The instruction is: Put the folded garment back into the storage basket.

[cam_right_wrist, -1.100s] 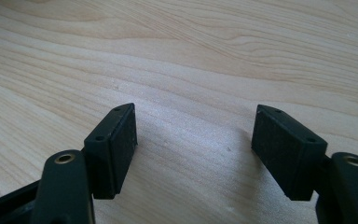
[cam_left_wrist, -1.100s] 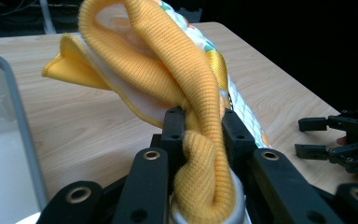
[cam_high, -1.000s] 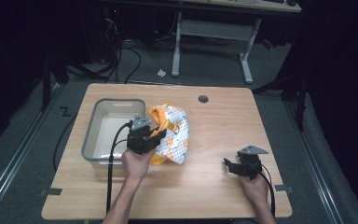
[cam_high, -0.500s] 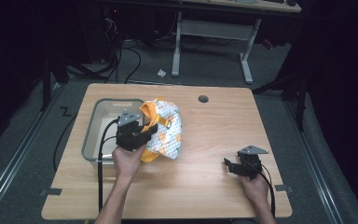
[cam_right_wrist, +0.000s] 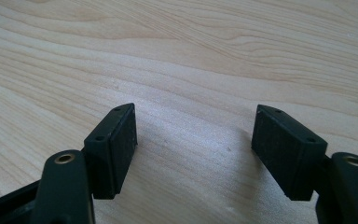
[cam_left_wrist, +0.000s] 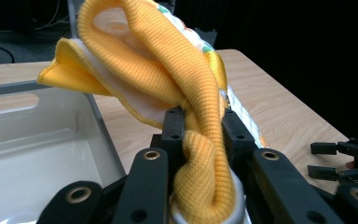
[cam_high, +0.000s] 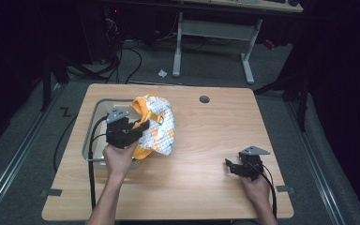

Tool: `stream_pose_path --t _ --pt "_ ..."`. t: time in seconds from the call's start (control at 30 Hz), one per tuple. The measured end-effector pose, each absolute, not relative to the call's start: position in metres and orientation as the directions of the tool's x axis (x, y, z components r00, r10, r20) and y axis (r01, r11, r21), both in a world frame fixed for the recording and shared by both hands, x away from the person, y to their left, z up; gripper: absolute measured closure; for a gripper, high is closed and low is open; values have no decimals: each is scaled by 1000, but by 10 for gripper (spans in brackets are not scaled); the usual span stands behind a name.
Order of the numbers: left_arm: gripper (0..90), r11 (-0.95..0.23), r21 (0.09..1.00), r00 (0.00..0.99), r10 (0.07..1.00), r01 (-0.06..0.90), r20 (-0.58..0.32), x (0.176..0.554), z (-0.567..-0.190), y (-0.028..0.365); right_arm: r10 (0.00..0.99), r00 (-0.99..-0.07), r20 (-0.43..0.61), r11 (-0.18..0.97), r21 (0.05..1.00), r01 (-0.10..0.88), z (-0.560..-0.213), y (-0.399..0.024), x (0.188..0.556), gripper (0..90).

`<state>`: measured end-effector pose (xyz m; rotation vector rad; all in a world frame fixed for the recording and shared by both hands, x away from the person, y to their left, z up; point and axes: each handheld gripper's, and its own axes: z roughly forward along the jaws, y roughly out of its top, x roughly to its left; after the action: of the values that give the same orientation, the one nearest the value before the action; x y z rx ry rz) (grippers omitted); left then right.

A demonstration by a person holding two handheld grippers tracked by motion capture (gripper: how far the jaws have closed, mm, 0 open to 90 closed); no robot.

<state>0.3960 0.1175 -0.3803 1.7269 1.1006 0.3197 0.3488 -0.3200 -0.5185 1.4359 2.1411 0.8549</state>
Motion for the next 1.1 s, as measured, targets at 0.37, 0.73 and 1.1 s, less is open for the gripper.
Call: stream_pose_path --t 0.37,0.73,1.1 --pt "750 -37 854 536 793 518 -290 397 -376 137 926 -377 -8 277 692 666 -519 -320 349 313" --pt "750 -20 862 517 807 506 -285 396 -370 153 926 -376 -8 276 692 667 -519 -320 349 313" --pt "750 1 860 490 821 510 -292 395 -370 176 926 -376 -8 276 692 666 -519 -320 349 313"
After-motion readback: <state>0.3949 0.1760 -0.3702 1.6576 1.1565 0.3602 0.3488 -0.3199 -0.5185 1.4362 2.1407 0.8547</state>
